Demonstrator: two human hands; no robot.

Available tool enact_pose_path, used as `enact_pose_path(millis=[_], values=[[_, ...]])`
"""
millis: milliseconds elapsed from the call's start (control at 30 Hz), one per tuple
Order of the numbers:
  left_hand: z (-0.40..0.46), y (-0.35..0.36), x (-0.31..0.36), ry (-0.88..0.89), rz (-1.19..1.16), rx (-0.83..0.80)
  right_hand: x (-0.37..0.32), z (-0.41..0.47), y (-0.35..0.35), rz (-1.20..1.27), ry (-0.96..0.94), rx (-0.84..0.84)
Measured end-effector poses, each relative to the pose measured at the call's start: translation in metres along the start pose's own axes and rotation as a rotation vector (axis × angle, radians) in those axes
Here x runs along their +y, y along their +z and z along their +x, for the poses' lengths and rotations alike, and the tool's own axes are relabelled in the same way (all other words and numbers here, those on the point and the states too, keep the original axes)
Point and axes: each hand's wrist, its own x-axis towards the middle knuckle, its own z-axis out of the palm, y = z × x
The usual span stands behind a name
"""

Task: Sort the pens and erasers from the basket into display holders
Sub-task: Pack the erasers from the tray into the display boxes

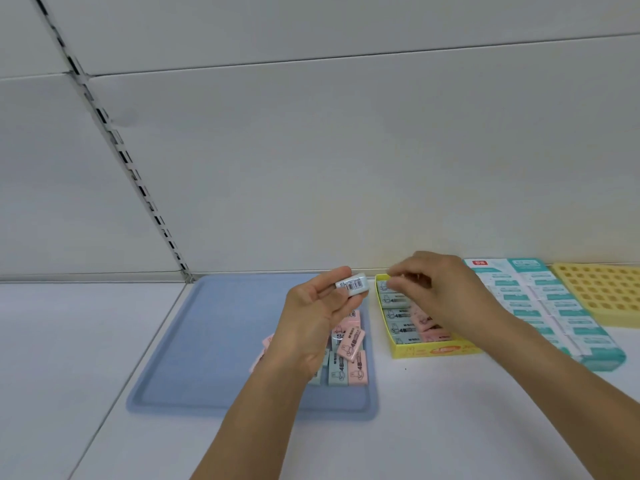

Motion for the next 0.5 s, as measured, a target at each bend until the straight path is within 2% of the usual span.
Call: enact_pose_path(millis=[100,167,333,400,500], values=[[-0.001,0.003,-0.003,0.048,0.061,-0.044,-0.021,-0.001,-0.003,0.178,-0.051,-0.029],[-0.002,0.005,-0.004,0.113,0.154,-0.092,-0.028,0.0,-0.004,0.242,0.03,-0.1],[-0.005,0.013,-0.007,0.238,0.387,-0.114,-0.022,0.0,-0.012,0.606,0.258,-0.107],[-0.004,0.017,-0.007,0.261,0.455,-0.112,-0.019,-0.004,-0.015,0.709,0.307,-0.16],[-0.003,0.023,-0.01,0.288,0.562,-0.137,-0.012,-0.008,-0.018,0.723,0.301,-0.153]])
